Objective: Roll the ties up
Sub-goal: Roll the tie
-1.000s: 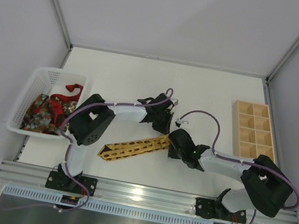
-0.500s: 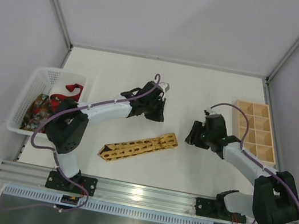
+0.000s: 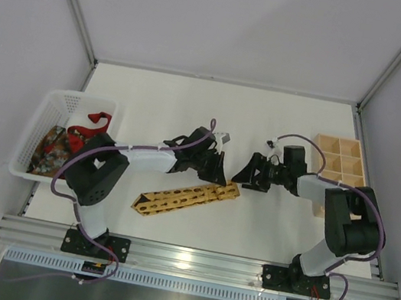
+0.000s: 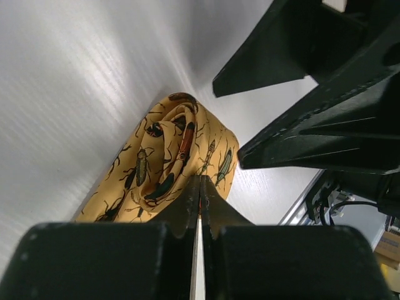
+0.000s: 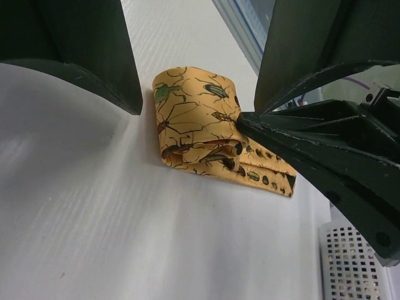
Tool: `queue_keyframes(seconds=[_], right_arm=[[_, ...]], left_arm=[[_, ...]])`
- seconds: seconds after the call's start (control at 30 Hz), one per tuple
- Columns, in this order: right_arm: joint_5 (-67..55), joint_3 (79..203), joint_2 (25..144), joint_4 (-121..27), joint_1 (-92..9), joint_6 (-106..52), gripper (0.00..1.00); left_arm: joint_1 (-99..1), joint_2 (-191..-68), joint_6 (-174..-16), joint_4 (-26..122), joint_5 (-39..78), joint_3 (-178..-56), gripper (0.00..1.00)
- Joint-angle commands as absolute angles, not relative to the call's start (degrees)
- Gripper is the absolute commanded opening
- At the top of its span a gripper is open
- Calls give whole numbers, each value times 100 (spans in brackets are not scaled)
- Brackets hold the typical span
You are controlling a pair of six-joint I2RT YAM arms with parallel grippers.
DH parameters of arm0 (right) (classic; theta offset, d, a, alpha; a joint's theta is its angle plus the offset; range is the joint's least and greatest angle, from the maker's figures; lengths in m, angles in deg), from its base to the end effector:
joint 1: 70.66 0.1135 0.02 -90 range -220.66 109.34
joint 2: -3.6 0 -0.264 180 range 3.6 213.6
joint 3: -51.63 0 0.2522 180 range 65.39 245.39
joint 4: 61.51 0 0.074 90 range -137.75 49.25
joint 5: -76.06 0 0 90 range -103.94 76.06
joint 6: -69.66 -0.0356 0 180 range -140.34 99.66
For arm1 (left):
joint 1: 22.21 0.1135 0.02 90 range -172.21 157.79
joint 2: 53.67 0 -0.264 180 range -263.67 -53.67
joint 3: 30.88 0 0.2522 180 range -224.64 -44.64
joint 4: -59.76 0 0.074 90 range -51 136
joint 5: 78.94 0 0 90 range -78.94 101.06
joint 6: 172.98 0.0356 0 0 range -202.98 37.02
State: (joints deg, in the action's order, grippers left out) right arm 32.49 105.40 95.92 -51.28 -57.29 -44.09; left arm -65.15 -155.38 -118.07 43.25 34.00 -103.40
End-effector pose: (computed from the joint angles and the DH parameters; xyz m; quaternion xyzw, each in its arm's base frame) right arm 0.2790 0.0928 0.1460 -0.0604 0.8692 0.4527 0.1892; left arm 0.2602 -0.2611 0.1726 0.1369 0.9004 -0.3757 0.1712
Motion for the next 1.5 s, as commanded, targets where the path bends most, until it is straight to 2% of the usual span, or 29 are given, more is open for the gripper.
queue_keyframes(seconds=[0.0,0.33,0.47,0.5,0.57,0.63,0.77,1.07,1.47], right_arm=[[3826,10679,9816,-5618,-5765,-4460,78],[3757,10389,10011,-5803,-5757,-4495,76],[3440,10362,9826,-5733,-5774,-4566,76],[3475,10371,9817,-5715,-5774,-4566,76],[3510,10380,9835,-5654,-5765,-4557,76],[3519,10371,9870,-5619,-5774,-4504,76],[3642,10283,9993,-5855,-5765,-4627,75],[3818,10195,10072,-6287,-5765,-4944,76],[3967,10125,10388,-6286,-5678,-4724,77]], left_arm=[[-6554,-15527,-11867,4776,3568,-10309,4],[-6510,-15396,-11656,4451,3164,-10194,5],[-6519,-15080,-11673,4328,3049,-10387,13],[-6519,-15001,-11691,4336,3022,-10396,19],[-6545,-14825,-11708,4318,3031,-10449,24],[-6597,-14798,-11770,4336,3110,-10458,26],[-6738,-14850,-11901,4520,3268,-10292,26],[-6756,-15263,-11919,5012,3374,-9914,19],[-6413,-15290,-11814,5259,3365,-9351,18]])
